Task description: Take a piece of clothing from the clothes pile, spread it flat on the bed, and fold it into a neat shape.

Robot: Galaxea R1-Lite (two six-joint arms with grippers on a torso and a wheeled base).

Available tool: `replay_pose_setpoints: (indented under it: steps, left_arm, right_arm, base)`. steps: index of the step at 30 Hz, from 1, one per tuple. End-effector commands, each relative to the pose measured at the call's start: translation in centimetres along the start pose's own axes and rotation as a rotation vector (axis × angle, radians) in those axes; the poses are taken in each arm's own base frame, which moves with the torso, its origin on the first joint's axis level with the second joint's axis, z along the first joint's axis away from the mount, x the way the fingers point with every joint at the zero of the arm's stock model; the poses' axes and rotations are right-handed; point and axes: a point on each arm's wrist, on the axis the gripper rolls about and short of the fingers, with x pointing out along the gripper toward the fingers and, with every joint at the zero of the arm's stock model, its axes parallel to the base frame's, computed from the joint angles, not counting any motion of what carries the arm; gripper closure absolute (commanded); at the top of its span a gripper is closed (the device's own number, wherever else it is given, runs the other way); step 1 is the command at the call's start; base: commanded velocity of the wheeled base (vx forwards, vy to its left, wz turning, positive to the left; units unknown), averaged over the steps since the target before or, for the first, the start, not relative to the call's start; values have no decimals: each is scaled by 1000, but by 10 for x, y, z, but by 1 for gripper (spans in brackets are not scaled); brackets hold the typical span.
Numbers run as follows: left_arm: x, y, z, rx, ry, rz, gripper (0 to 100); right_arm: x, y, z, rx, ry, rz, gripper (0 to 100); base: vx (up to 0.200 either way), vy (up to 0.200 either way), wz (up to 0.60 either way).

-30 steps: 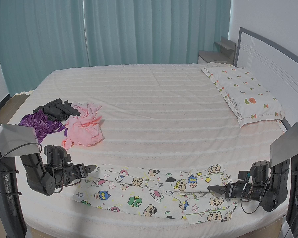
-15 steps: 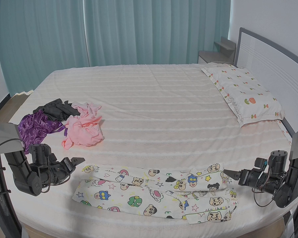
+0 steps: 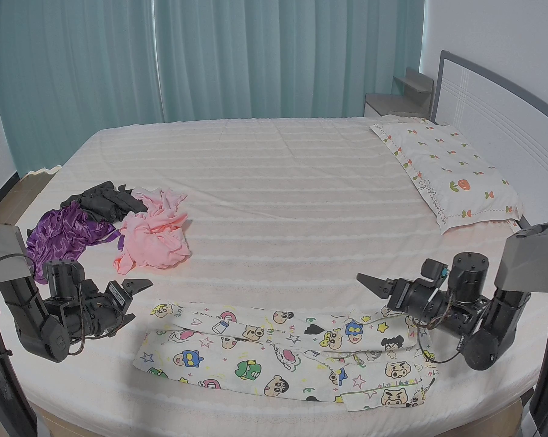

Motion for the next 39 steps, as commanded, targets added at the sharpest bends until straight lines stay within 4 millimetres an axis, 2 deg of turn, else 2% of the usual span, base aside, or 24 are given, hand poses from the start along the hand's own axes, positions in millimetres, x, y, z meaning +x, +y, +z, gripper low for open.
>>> replay_pose_setpoints:
  steps: [1, 3, 9, 13, 18, 26, 30, 31, 35, 37, 39]
  left_arm:
    - [1, 3, -4, -7, 13, 7, 0]
    - [3, 5, -5, -8, 19, 14, 0]
    - [3, 7, -6, -7, 14, 12, 0]
    - [3, 8, -8, -1, 13, 10, 0]
    - [2, 10, -9, 2, 12, 9, 0]
    - [1, 9, -11, 8, 10, -3, 0]
    - [1, 8, -13, 12, 18, -3, 0]
    - [1, 8, -13, 12, 18, -3, 0]
    - [3, 5, -18, 36, 29, -6, 0]
    - [4, 3, -18, 60, 30, -11, 0]
    - [8, -3, -22, 115, 27, -13, 0]
  right_arm:
    - [28, -11, -29, 52, 65, -8, 0]
    - [33, -21, -40, 86, 93, -36, 0]
    - [30, -31, -42, 174, 93, -85, 0]
    - [18, -43, -56, 191, 109, -200, 0]
    - [7, -56, -62, 209, 124, -282, 0]
    - [-1, -58, -60, 211, 115, -306, 0]
    - [-6, -40, -39, 199, 57, -252, 0]
    - [-6, -40, -39, 199, 57, -252, 0]
    - [-18, -4, -15, 164, -26, -172, 0]
    - [-23, 4, -6, 157, -66, -159, 0]
    - [-38, 16, 7, 155, -116, -144, 0]
  base:
    - [0, 0, 0]
    - [0, 0, 0]
    - [0, 0, 0]
    - [0, 0, 0]
    - [0, 0, 0]
    - [0, 0, 0]
    - [0, 0, 0]
    - [0, 0, 0]
    - [0, 0, 0]
    - [0, 0, 0]
    - [0, 0, 0]
